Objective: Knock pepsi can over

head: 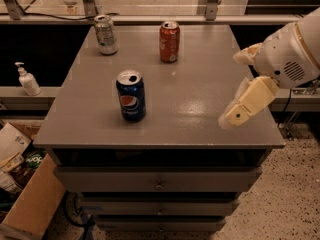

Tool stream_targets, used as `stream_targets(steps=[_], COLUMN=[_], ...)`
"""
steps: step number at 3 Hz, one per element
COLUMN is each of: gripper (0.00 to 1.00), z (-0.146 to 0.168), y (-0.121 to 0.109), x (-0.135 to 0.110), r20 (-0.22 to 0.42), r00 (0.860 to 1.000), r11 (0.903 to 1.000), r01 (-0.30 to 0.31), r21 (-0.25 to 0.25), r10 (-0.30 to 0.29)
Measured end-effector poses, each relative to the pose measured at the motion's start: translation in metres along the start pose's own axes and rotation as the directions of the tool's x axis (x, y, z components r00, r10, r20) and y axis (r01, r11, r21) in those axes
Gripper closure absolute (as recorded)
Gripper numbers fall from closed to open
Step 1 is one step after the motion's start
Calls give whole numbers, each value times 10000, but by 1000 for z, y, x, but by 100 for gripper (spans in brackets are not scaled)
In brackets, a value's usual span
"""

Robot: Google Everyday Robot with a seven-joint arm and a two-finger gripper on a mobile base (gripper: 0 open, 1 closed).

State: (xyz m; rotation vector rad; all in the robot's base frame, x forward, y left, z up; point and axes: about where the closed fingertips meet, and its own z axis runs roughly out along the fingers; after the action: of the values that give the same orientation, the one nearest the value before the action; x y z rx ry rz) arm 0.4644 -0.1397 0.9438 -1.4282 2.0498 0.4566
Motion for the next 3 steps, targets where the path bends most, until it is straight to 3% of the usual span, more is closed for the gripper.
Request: stream_targets(steps=[1,3], gripper=[0,0], z=[9,68], y=[3,14], x=[-3,-39], r20=[674,2538], r00=[9976,9673], r11=[9998,9992], r01=[-163,79], r21=[-143,-386], r10=[172,22])
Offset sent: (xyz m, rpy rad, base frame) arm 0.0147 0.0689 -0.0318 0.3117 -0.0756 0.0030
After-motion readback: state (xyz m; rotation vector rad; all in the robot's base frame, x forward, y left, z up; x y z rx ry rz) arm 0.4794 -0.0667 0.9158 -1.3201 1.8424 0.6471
